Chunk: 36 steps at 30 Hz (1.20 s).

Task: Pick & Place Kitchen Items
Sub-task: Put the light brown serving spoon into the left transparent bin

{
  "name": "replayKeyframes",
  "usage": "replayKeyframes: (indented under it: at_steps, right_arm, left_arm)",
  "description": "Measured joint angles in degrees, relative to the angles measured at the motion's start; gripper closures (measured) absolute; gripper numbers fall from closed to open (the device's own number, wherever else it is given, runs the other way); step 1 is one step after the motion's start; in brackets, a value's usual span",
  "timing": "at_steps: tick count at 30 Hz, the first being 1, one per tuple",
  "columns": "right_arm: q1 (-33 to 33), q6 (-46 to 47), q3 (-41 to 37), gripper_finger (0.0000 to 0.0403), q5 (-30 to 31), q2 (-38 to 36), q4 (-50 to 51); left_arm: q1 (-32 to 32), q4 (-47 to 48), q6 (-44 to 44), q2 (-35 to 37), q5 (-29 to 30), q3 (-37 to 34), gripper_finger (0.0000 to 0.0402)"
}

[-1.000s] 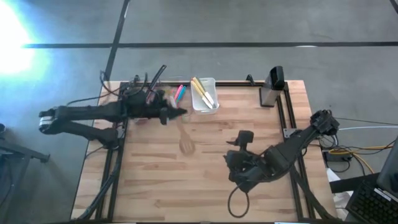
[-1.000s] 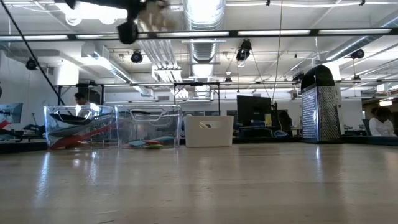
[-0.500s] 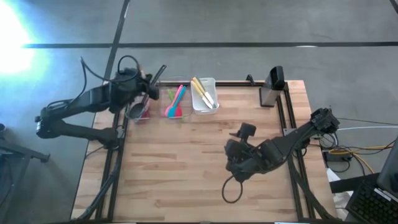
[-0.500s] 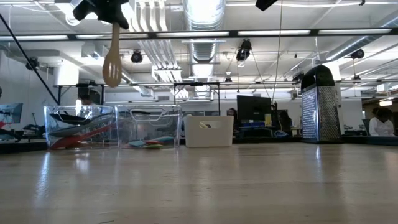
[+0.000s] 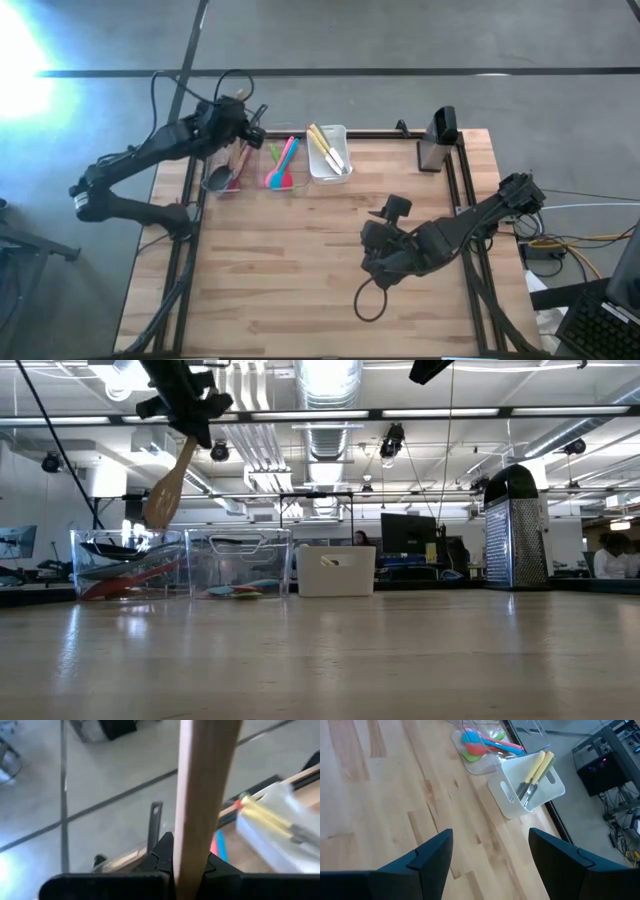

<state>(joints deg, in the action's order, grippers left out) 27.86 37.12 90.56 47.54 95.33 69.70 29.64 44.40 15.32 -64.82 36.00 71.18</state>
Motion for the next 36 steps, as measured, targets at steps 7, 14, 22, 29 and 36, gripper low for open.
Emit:
replayKeyframes:
  at_steps: [7,14,22,29,36]
  right_arm:
    - [-0.17,1.47,-2.41,0.0147,-0.01,-0.02,0.1]
    - [-0.33,3.59,-5.15,0.0153,-0.58,-0.02,0.19]
    - [-0.26,6.35,-7.26,0.0154,-2.36,-0.09,0.92]
    - [-0.38,6.36,-7.35,0.0154,-2.54,-0.11,0.85]
    - [-0.39,6.34,-7.36,0.0154,-2.55,-0.15,0.82]
  left_arm:
    - [2.45,0.88,1.33,-4.94,-0.64,-0.09,0.0384]
    - [3.3,1.47,6.38,-11.5,-3.63,-0.18,0.0384]
    - [8.02,7.57,10.42,-17.46,-8.0,-0.22,0.0384]
    - [13.05,7.36,11.37,-20.34,-15.46,-0.22,0.0384]
    - [16.01,5.18,8.54,-23.58,-15.18,-0.22,0.0384]
